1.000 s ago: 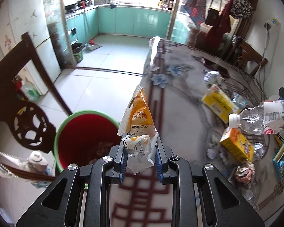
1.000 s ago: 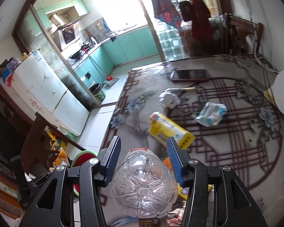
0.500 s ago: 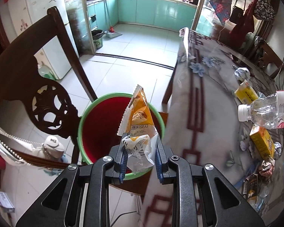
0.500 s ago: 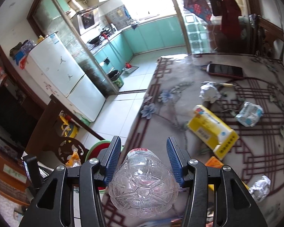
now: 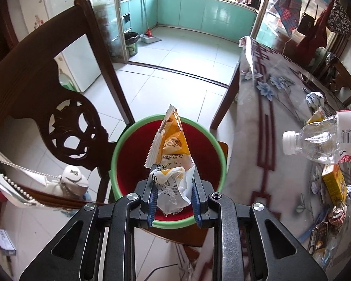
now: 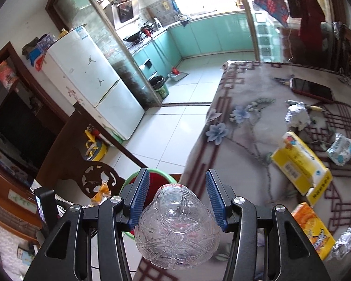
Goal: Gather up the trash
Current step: 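Carry the wrapper and plastic bottle over the red bin with both tools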
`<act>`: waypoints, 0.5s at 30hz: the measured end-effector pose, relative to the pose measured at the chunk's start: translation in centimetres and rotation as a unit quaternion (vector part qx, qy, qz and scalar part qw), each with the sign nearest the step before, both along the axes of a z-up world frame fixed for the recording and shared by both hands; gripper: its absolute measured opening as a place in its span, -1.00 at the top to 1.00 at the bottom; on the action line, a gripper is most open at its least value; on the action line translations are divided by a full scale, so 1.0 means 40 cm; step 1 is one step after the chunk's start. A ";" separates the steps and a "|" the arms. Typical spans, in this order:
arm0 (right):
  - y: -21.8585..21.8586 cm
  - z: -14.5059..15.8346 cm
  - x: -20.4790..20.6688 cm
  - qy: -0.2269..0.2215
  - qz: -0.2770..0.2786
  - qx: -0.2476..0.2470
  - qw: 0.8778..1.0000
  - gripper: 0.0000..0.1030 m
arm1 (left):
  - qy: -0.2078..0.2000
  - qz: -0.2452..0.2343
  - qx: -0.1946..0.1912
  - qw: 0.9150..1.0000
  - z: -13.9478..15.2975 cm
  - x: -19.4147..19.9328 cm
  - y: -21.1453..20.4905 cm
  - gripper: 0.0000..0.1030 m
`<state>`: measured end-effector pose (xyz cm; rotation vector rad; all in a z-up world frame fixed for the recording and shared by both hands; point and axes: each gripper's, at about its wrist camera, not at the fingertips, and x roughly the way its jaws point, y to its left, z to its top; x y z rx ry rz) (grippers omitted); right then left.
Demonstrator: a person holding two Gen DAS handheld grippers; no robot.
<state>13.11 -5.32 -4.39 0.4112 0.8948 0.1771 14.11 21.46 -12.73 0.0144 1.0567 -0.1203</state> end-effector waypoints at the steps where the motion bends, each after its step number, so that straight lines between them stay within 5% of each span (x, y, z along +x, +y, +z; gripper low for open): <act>1: 0.009 -0.009 0.008 0.004 0.004 0.004 1.000 0.06 | 0.001 0.003 0.000 1.000 -0.003 0.001 0.007 0.54; 15: 0.134 -0.086 0.102 0.032 0.048 0.008 0.998 0.06 | 0.043 0.003 -0.003 0.999 -0.069 0.016 0.040 0.54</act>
